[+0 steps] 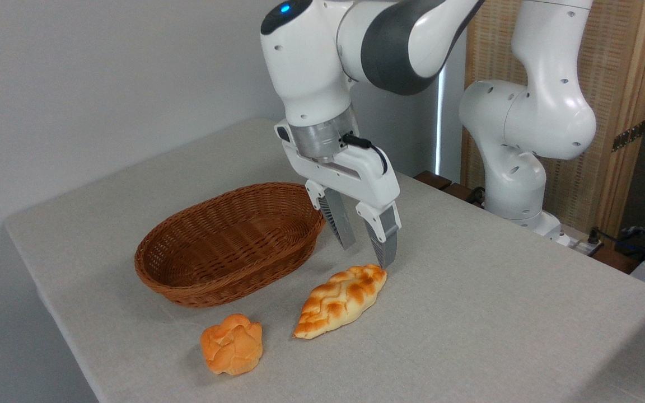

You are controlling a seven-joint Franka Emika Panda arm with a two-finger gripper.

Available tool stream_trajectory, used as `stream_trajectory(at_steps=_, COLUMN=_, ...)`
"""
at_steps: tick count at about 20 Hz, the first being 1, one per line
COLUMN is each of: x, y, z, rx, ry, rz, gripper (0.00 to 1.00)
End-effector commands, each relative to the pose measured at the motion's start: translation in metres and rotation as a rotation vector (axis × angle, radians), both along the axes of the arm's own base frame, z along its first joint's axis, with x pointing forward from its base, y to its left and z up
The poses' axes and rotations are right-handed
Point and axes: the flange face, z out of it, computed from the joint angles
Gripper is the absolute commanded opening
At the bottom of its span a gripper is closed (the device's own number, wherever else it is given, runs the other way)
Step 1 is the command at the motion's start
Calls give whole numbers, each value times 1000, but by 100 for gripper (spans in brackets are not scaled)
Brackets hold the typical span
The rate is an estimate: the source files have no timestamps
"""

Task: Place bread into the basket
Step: 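Lower the open gripper over the braided golden roll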

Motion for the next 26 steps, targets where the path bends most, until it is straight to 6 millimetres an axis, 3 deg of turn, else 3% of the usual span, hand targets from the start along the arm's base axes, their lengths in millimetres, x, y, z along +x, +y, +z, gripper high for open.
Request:
stream_trajectory(at_steps=1, x=-7, y=6, z=-17, rx=-1, ry=-49, rz=-27, gripper=100)
stream_trajectory(at_steps=12, x=-4, y=5, z=-35, rx=-7, ry=-87, rz=-37, gripper=100)
stream_trajectory(at_steps=26, x=0, y=13, z=-35, rx=23, ry=-111, rz=-107, gripper=100)
